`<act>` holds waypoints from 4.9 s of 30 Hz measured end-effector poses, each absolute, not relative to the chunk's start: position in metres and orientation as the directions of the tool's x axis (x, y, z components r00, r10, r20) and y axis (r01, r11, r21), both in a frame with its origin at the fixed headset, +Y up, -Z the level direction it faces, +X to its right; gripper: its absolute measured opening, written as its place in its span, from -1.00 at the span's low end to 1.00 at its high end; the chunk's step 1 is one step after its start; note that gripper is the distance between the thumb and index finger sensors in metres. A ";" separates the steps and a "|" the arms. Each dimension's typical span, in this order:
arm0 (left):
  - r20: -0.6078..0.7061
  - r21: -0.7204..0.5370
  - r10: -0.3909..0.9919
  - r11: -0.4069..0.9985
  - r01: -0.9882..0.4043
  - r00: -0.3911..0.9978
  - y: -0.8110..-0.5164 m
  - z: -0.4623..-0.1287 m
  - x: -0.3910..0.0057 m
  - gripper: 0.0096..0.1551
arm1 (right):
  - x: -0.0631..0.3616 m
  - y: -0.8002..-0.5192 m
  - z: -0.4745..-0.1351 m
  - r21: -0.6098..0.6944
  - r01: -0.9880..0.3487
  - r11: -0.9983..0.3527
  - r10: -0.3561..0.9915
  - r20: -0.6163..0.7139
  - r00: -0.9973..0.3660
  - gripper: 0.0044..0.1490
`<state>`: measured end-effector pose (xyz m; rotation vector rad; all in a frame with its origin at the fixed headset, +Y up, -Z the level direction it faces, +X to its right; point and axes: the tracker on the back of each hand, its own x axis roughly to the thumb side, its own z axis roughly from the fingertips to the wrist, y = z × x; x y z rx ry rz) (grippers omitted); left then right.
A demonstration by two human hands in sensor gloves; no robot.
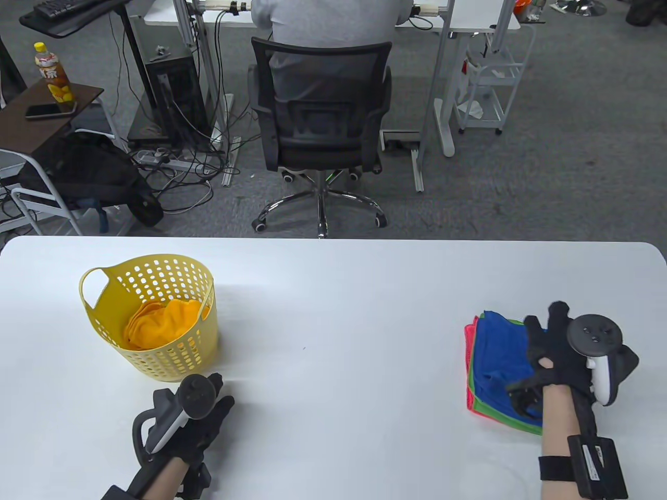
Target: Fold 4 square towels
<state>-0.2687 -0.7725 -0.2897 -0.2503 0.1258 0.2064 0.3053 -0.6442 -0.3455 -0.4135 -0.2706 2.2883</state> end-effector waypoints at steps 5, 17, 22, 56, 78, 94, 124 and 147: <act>-0.072 -0.226 0.188 0.953 -0.200 0.980 -0.759 -0.282 -0.254 -0.22 | 0.221 -0.607 -0.327 -0.280 -0.829 -0.484 0.831 0.150 -0.536 -0.05; -0.256 0.273 0.209 0.952 -0.137 0.944 -0.605 -0.284 -0.314 -0.37 | 0.208 -0.622 -0.317 -0.245 -0.806 -0.539 0.759 0.273 -0.591 -0.07; -0.428 -0.011 -0.042 0.999 0.041 0.903 -0.618 -0.357 -0.324 -0.36 | 0.209 -0.623 -0.319 -0.213 -0.817 -0.536 0.765 0.285 -0.577 -0.07; -0.290 -0.614 0.077 0.750 -0.247 0.954 -0.707 -0.393 -0.351 -0.01 | 0.200 -0.622 -0.318 -0.165 -0.835 -0.525 0.762 0.345 -0.547 -0.08; 0.357 -0.034 0.650 0.726 -0.686 0.671 -0.496 -0.274 -0.227 -0.13 | 0.205 -0.609 -0.304 -0.176 -0.864 -0.472 0.770 0.394 -0.501 -0.07; 0.049 -0.243 0.352 0.912 -0.331 0.935 -0.684 -0.350 -0.149 -0.27 | 0.211 -0.611 -0.307 -0.148 -0.874 -0.462 0.788 0.384 -0.481 -0.06; 0.102 -0.356 0.033 0.935 0.006 0.994 -0.771 -0.386 -0.120 -0.47 | 0.194 -0.634 -0.329 -0.079 -0.829 -0.554 0.773 0.321 -0.547 -0.09; 0.108 -0.189 0.625 0.777 -0.601 0.773 -0.677 -0.370 -0.131 -0.48 | 0.158 -0.636 -0.325 0.070 -0.764 -0.641 0.716 0.411 -0.564 -0.22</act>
